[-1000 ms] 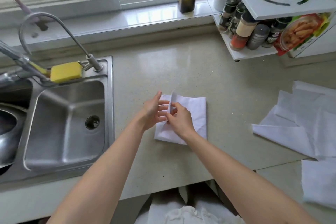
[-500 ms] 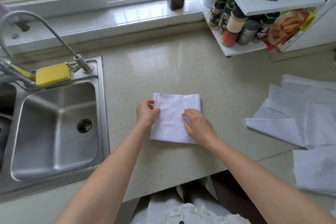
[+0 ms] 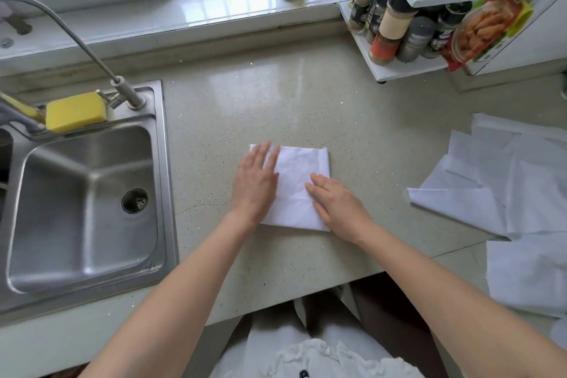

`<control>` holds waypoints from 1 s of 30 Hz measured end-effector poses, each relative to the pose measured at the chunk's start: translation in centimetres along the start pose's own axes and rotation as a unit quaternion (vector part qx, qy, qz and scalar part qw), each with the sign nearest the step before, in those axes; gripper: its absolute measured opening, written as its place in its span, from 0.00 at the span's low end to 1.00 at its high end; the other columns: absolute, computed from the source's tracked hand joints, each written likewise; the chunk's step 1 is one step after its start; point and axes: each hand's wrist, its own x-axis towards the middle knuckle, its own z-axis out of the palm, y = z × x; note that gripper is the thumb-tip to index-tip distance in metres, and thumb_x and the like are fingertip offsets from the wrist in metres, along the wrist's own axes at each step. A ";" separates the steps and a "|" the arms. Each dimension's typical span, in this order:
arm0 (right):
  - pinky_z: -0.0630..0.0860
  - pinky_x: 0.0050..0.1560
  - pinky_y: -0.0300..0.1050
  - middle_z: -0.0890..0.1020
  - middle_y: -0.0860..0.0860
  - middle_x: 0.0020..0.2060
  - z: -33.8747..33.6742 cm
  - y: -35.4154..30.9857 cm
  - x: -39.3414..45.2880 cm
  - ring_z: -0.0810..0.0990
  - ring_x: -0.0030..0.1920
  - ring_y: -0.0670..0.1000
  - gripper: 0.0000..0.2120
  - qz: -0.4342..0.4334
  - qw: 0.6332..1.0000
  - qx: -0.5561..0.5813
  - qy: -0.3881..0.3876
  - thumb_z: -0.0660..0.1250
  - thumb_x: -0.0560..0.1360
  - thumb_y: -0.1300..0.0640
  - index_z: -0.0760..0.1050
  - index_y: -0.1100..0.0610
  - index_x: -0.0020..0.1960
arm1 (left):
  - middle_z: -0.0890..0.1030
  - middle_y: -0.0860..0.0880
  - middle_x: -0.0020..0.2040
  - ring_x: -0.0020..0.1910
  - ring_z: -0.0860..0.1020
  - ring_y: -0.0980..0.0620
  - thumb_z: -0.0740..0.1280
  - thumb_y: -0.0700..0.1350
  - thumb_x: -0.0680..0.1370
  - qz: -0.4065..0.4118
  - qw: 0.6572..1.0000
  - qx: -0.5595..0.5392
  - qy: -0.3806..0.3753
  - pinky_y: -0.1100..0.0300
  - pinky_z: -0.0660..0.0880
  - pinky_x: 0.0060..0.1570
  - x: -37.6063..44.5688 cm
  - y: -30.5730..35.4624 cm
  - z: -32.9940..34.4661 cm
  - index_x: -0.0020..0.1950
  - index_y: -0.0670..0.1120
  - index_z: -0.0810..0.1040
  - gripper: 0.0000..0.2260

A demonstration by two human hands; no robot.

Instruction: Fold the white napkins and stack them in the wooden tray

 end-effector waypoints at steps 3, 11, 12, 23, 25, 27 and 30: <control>0.50 0.76 0.48 0.61 0.54 0.75 0.5 1.3 -0.5 0.60 0.75 0.55 0.26 -0.106 0.986 -0.122 -0.028 0.48 0.81 0.48 0.60 0.58 0.76 | 0.40 0.49 0.79 0.77 0.39 0.47 0.46 0.56 0.83 -0.027 0.989 0.055 -0.131 0.48 0.37 0.73 -2.0 0.5 2.2 0.79 0.49 0.41 0.27; 0.30 0.73 0.43 0.35 0.45 0.75 -0.1 5.5 2.7 0.35 0.76 0.47 0.31 -0.111 0.981 -0.134 -0.085 0.31 0.76 0.34 0.32 0.46 0.75 | 0.34 0.44 0.77 0.76 0.35 0.43 0.34 0.61 0.78 -0.074 0.989 0.102 -0.073 0.47 0.36 0.74 -4.0 0.3 5.1 0.77 0.50 0.35 0.30; 0.31 0.73 0.43 0.35 0.45 0.75 -0.7 6.1 3.6 0.36 0.76 0.47 0.31 -0.083 0.985 -0.130 -0.081 0.31 0.75 0.34 0.32 0.45 0.75 | 0.35 0.44 0.77 0.76 0.35 0.43 0.34 0.62 0.78 -0.072 0.989 0.106 -0.078 0.47 0.37 0.74 -4.0 0.2 5.2 0.77 0.50 0.35 0.31; 0.46 0.77 0.55 0.52 0.55 0.77 -3.7 6.3 2.8 0.48 0.77 0.53 0.35 -0.433 0.839 -0.296 -0.143 0.55 0.75 0.51 0.47 0.57 0.78 | 0.38 0.49 0.78 0.76 0.35 0.48 0.38 0.64 0.79 0.242 0.947 0.132 -0.165 0.53 0.36 0.75 -0.7 -5.0 2.0 0.78 0.53 0.38 0.30; 0.57 0.74 0.55 0.59 0.58 0.75 -3.2 6.1 2.0 0.57 0.75 0.57 0.30 -0.426 0.848 -0.291 -0.119 0.54 0.77 0.55 0.54 0.60 0.77 | 0.37 0.49 0.78 0.76 0.35 0.48 0.38 0.64 0.79 0.275 0.933 0.146 -0.183 0.53 0.35 0.74 0.0 -4.9 1.5 0.78 0.53 0.37 0.30; 0.66 0.69 0.55 0.67 0.60 0.71 -3.1 5.7 1.6 0.67 0.71 0.60 0.27 -0.411 0.859 -0.295 -0.083 0.57 0.76 0.61 0.61 0.63 0.74 | 0.36 0.49 0.77 0.76 0.34 0.48 0.38 0.64 0.78 0.293 0.920 0.168 -0.197 0.53 0.34 0.74 0.7 -4.5 1.0 0.77 0.53 0.36 0.30; 0.76 0.59 0.53 0.76 0.62 0.63 -2.8 5.0 1.8 0.78 0.60 0.62 0.25 -0.416 0.850 -0.321 -0.023 0.65 0.69 0.66 0.72 0.66 0.67 | 0.38 0.48 0.78 0.76 0.36 0.49 0.34 0.64 0.77 0.283 0.920 0.190 -0.193 0.54 0.33 0.74 0.7 -3.8 0.4 0.78 0.51 0.39 0.32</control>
